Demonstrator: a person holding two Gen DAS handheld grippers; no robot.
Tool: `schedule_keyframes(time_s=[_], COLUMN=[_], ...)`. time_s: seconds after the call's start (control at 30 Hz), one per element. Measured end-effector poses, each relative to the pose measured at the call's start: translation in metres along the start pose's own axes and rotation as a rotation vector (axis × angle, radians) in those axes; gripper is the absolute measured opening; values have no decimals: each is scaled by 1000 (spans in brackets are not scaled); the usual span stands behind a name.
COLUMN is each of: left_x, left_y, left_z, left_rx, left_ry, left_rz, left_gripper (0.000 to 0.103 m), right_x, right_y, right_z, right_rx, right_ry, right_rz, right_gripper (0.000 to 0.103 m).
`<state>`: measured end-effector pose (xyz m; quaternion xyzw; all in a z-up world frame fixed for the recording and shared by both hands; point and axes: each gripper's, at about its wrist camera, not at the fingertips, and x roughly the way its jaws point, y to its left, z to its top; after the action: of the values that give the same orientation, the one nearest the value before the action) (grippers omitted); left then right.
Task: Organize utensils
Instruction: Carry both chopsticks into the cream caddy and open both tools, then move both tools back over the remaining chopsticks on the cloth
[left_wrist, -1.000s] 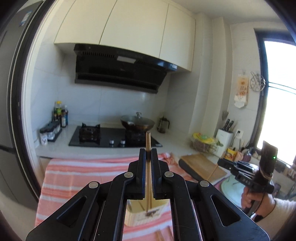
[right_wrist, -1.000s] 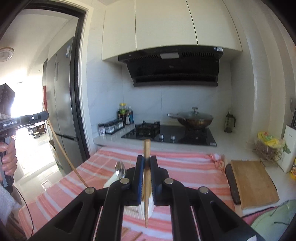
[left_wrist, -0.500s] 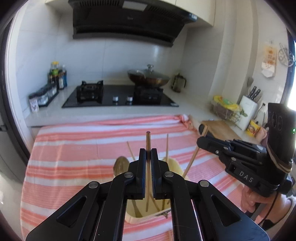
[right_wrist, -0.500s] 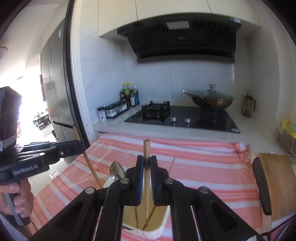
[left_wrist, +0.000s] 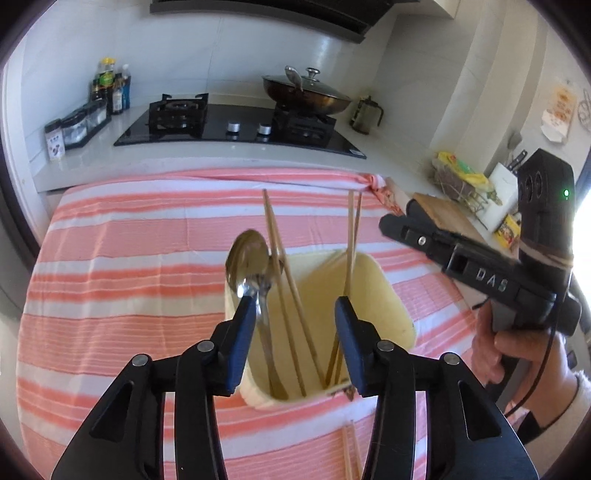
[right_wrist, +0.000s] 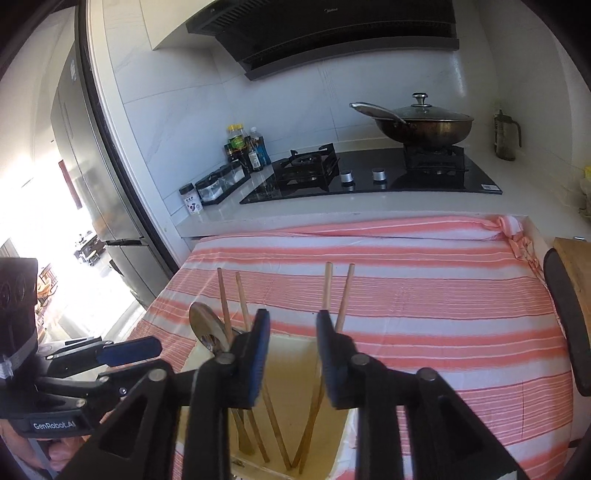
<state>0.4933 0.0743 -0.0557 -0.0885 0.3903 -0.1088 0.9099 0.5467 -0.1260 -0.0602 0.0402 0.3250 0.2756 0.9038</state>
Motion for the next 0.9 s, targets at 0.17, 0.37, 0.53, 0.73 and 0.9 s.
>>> schedule_keyframes(time_s=[0.17,0.37,0.53,0.73,0.9], left_x=[-19,-22,-11,-4,0], left_y=[4,5,4,-1,0], left_z=[-64,-173,-224,-231,-234], left_rx=[66,77,34,3,25], left_ry=[94,168,132,81,100], left_rz=[22,77,169,199,201], left_gripper=[72,72,73,84,93], right_x=[-47,-96,-134,-160,-157], right_y=[-2,-19,-29,-31,-35], right_z=[-38,-159,-257,-295,-302], right_rx=[-57,-91,1,70,118], right_ry=[-2,146,225,189,182], right_rz=[-33,-116,-192,-262,-266], right_gripper=[41,44,44,44,44])
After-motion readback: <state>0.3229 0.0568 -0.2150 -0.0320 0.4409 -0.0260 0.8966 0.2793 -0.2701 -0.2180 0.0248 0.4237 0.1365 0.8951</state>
